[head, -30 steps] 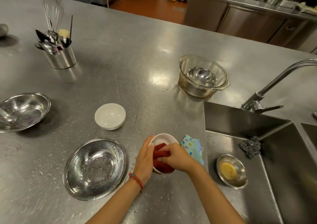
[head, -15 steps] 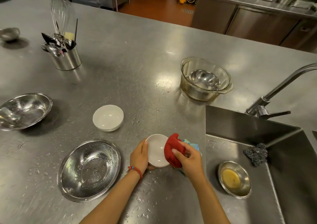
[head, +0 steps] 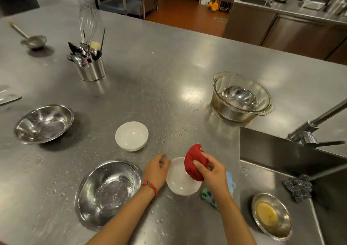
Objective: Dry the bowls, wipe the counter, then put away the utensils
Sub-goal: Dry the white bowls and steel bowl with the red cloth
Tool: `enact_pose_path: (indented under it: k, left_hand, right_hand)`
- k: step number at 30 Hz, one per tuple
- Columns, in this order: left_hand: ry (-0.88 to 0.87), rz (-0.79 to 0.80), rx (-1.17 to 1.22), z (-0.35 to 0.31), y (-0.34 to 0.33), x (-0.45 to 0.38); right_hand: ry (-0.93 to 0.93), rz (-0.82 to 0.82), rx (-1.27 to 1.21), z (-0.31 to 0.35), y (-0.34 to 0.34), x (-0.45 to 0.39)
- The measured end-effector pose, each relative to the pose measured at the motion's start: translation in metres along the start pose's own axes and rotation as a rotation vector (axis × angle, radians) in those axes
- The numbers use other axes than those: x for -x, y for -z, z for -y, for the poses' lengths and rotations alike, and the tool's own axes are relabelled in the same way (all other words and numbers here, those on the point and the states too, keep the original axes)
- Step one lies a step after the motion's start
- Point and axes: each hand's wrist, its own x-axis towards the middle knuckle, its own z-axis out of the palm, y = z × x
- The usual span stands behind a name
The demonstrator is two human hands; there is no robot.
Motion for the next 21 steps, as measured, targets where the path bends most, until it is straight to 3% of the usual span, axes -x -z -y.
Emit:
enact_pose_path:
  k: [6,10,15,18,21]
  left_hand:
    - [-0.179,-0.151,0.086,0.002,0.085,-0.046]
    - [-0.155,-0.175,0.014,0.028,0.145,-0.09]
    - [0.048,0.078,0.078,0.05,0.167,-0.128]
    - [0.227,0.277,0.28,0.053,0.164,-0.139]
    - [0.274,0.433,0.42,0.059,0.159,-0.142]
  right_hand:
    - [0.024,-0.067,-0.043,0.007,-0.071,-0.017]
    - [0.016,-0.109,-0.052,0.009,-0.128,-0.023]
    - [-0.007,-0.117,-0.01,0.01,-0.175,-0.022]
    - [-0.008,-0.159,-0.008,0.008,-0.181,-0.019]
    - [-0.018,-0.198,-0.001,0.004,-0.178,-0.018]
